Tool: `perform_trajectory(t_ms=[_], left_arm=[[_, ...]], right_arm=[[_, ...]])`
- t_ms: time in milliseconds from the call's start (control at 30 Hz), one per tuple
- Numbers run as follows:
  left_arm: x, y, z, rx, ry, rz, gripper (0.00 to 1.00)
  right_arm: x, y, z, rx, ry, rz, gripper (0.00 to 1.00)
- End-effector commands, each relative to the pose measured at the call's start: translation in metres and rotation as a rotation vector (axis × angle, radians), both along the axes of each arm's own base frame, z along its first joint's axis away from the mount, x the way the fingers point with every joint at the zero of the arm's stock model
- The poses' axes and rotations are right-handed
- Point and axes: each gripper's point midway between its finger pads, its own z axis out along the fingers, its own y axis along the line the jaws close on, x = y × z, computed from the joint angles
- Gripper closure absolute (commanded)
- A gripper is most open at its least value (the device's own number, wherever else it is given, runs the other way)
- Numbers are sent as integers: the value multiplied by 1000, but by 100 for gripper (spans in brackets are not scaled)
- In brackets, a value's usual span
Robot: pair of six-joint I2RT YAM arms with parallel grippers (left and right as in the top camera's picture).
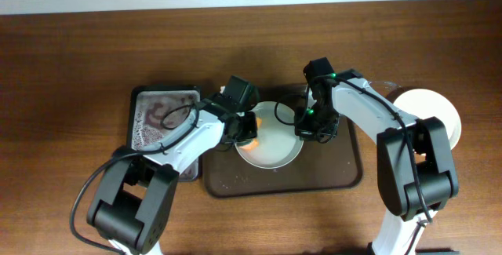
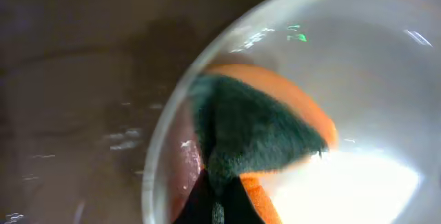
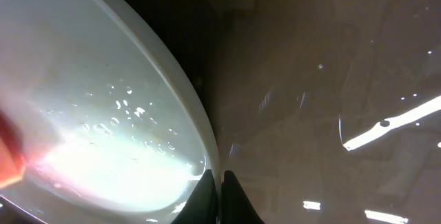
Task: Clean dirty plates on tray and stack at the side
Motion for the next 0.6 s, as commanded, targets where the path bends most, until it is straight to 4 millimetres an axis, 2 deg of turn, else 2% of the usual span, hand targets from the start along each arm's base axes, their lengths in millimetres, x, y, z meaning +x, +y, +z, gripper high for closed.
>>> perform_trajectory(t_ms=[0, 133, 200, 233, 333, 433, 567], left_arm=[[15, 43, -5, 234, -94, 66, 100], [27, 37, 8, 218, -141, 49, 100], [35, 30, 26, 186, -178, 52, 100], [39, 28, 42, 168, -209, 56, 100], [39, 31, 79, 134, -267, 69, 100], [28, 54, 98, 148, -250, 104, 100], [6, 97, 96, 219, -141, 155, 100]], right_arm=[[0, -2, 7, -15, -23, 9, 96], [-2, -3, 7, -17, -14, 9, 96], [-2, -3, 7, -17, -14, 9, 96], [-2, -3, 7, -18, -14, 9, 96], [-2, -3, 7, -18, -14, 9, 96], [-2, -4, 7, -25, -18, 13, 96], [4, -8, 6, -44, -57, 66, 96]])
